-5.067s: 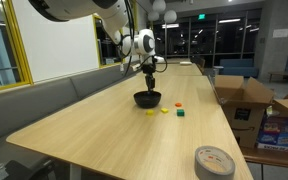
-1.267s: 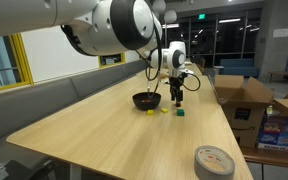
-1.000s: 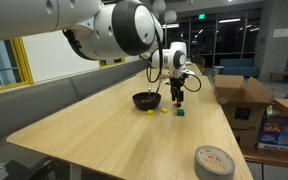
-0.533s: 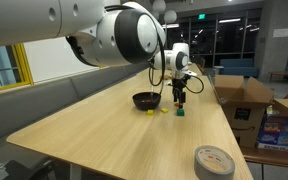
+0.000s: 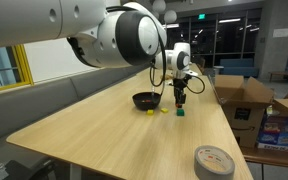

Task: Place the three rings inside the black bowl.

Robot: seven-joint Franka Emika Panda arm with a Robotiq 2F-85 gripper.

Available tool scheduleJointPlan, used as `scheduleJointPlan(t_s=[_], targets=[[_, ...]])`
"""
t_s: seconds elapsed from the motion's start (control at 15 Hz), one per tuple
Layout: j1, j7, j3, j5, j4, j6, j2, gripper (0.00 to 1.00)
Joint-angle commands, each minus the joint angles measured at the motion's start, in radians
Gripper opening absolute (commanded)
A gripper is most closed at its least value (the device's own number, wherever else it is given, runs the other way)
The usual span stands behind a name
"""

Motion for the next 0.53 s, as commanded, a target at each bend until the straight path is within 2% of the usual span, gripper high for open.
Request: scheduleJointPlan(t_s=[0.0, 0.47], targets=[[-0.007, -0.009, 0.015, 0.011, 0.058, -0.013, 0.031, 0.19], [0.041, -0.050, 0.040, -0.002, 0.050, -0.024, 0.000, 0.19]])
